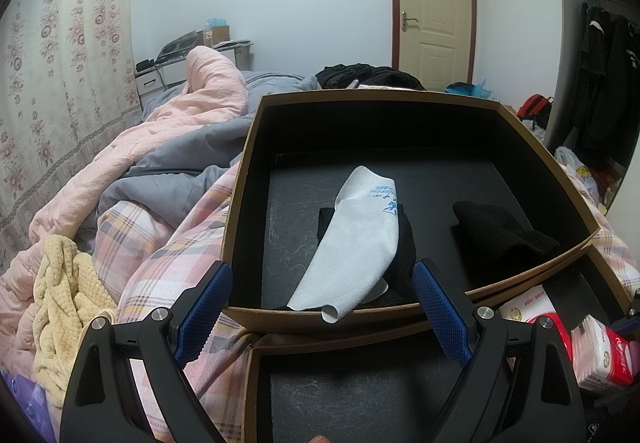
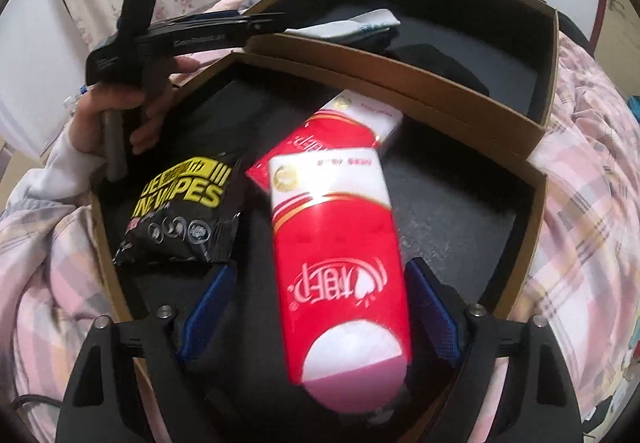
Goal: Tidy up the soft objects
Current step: 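Lift the tissue pack with the right gripper over the brown box, then lower the tissue pack into the box and open the right gripper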
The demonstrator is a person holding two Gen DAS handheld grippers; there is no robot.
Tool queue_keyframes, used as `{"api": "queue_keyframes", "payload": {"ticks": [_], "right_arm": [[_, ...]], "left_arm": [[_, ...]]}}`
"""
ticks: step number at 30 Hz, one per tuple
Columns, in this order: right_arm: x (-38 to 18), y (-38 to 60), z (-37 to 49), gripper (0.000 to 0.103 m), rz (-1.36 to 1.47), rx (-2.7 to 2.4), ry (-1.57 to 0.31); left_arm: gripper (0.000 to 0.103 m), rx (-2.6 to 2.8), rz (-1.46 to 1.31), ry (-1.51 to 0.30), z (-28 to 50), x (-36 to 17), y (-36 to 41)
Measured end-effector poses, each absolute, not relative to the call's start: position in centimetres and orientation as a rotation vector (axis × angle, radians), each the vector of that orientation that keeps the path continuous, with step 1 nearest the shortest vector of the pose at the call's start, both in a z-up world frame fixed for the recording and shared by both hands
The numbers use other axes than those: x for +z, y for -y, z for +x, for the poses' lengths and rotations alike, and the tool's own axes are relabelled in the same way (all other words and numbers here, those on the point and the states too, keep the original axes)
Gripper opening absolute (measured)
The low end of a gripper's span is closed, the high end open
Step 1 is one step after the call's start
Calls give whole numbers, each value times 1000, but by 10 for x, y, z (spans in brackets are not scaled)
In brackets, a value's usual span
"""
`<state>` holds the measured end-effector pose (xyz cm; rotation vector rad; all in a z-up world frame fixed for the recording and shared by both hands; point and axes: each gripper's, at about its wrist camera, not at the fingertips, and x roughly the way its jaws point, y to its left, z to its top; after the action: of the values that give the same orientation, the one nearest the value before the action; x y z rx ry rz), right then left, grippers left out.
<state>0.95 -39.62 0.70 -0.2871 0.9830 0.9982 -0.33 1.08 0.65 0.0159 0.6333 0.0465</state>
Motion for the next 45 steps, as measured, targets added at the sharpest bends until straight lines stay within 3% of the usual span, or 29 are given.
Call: {"api": "queue_keyframes", "payload": {"ticks": [3, 4, 16, 19, 24, 42, 45], "right_arm": [[8, 403, 17, 50, -249, 959, -989], [8, 405, 19, 50, -230, 959, -991], [49, 419, 24, 49, -54, 945, -826], [61, 412, 35, 49, -21, 882, -800], [74, 389, 54, 49, 4, 784, -738], [48, 371, 71, 49, -42, 589, -615], [50, 364, 65, 56, -89, 579, -603]], "left_arm": [[90, 47, 16, -633, -3, 6, -11], [90, 47, 16, -632, -3, 7, -10], [90, 75, 27, -593, -3, 9, -7], [103, 149, 55, -563, -5, 8, -4], [103, 142, 39, -557, -2, 7, -6], [103, 125, -22, -573, -1, 4, -14], [103, 121, -22, -577, 0, 3, -14]]}}
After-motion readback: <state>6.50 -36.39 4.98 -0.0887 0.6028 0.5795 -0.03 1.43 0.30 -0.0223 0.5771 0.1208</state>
